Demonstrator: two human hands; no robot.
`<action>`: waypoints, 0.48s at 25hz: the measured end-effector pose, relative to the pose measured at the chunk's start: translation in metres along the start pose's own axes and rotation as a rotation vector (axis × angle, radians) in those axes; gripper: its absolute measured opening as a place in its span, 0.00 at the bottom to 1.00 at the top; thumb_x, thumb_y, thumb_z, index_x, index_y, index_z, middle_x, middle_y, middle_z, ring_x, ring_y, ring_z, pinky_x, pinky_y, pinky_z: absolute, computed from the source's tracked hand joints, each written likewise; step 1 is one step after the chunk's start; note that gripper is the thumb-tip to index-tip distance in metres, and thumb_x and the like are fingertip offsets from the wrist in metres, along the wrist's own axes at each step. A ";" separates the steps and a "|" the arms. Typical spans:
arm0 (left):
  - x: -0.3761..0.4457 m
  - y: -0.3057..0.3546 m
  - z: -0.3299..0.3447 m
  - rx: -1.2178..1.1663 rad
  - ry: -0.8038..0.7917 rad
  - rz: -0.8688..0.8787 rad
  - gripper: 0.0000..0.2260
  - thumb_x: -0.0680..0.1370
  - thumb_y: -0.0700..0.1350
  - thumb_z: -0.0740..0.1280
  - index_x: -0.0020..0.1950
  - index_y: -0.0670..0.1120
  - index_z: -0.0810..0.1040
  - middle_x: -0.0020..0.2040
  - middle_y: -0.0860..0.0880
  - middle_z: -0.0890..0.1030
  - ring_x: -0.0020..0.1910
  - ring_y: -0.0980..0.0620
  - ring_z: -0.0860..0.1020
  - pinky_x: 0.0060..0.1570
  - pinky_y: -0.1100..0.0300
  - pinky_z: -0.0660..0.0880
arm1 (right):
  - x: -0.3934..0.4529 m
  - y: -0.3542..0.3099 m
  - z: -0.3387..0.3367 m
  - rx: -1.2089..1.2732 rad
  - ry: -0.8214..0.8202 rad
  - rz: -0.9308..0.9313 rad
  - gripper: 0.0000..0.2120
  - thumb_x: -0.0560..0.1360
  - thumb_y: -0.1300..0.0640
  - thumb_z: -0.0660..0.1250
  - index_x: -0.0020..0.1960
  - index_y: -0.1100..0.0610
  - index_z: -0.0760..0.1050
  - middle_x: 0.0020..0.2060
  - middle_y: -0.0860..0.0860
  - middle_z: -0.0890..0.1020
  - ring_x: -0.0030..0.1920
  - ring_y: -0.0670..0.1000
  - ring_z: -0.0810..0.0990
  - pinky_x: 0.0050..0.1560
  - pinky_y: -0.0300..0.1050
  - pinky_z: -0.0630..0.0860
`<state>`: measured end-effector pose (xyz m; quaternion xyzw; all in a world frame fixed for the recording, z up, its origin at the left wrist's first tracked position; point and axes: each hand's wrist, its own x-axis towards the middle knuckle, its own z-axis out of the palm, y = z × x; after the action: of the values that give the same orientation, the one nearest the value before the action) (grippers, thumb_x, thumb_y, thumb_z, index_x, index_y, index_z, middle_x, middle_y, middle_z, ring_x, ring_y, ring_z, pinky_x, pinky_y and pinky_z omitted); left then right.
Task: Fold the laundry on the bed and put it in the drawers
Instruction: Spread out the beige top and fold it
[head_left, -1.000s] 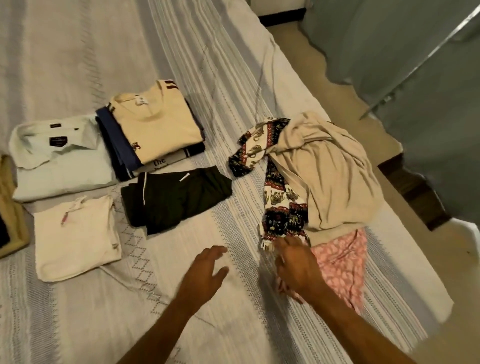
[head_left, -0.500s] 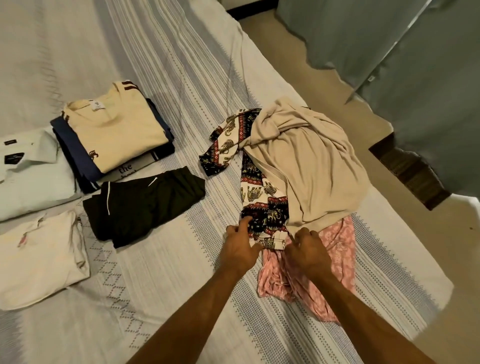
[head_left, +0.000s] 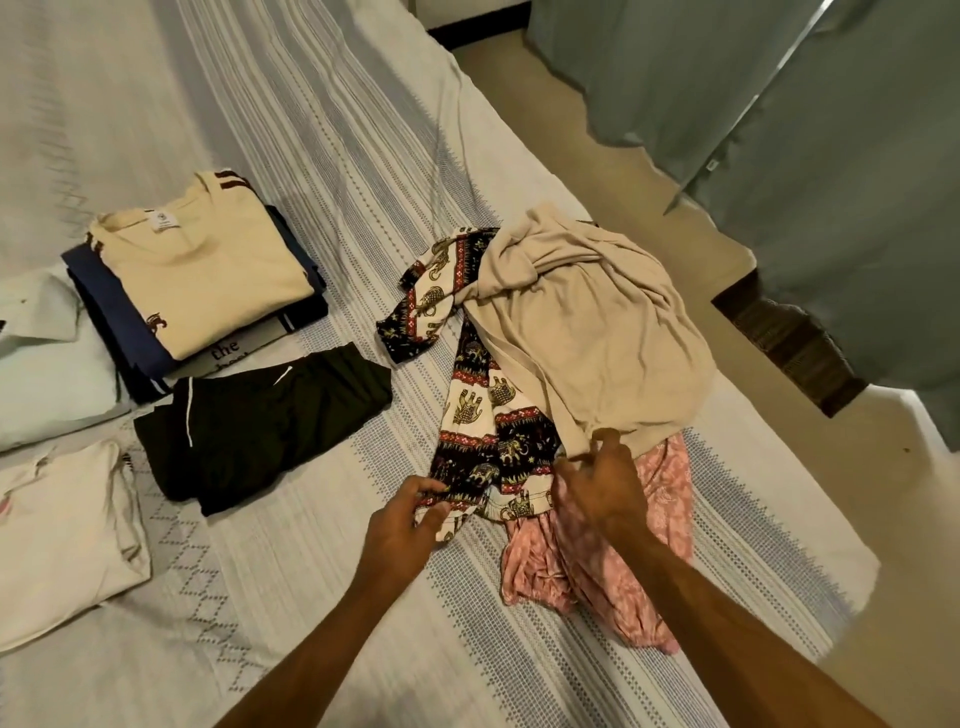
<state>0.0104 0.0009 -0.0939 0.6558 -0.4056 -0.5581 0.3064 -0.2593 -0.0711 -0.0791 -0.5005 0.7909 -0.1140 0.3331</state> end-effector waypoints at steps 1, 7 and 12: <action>-0.007 0.005 0.001 -0.026 -0.029 -0.022 0.07 0.82 0.41 0.71 0.58 0.50 0.80 0.52 0.50 0.86 0.51 0.48 0.86 0.46 0.45 0.85 | 0.001 -0.006 0.004 0.007 -0.025 0.008 0.25 0.76 0.42 0.72 0.65 0.51 0.66 0.52 0.52 0.81 0.45 0.51 0.83 0.47 0.55 0.84; -0.099 0.008 0.006 0.007 -0.509 -0.163 0.06 0.80 0.48 0.73 0.56 0.49 0.84 0.54 0.52 0.86 0.55 0.50 0.84 0.50 0.60 0.81 | -0.029 -0.026 0.029 -0.223 -0.141 0.038 0.28 0.79 0.61 0.67 0.74 0.63 0.59 0.67 0.62 0.67 0.56 0.64 0.80 0.53 0.55 0.79; -0.153 -0.079 -0.035 0.035 -0.636 -0.340 0.33 0.60 0.69 0.80 0.56 0.49 0.83 0.59 0.51 0.84 0.55 0.59 0.83 0.58 0.67 0.75 | -0.038 -0.014 0.026 -0.262 0.057 -0.040 0.19 0.82 0.58 0.63 0.71 0.63 0.68 0.59 0.60 0.78 0.51 0.60 0.81 0.46 0.51 0.78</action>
<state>0.0524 0.1710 -0.0811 0.5125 -0.3753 -0.7703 0.0563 -0.2222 -0.0405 -0.0755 -0.5522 0.7979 -0.0306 0.2398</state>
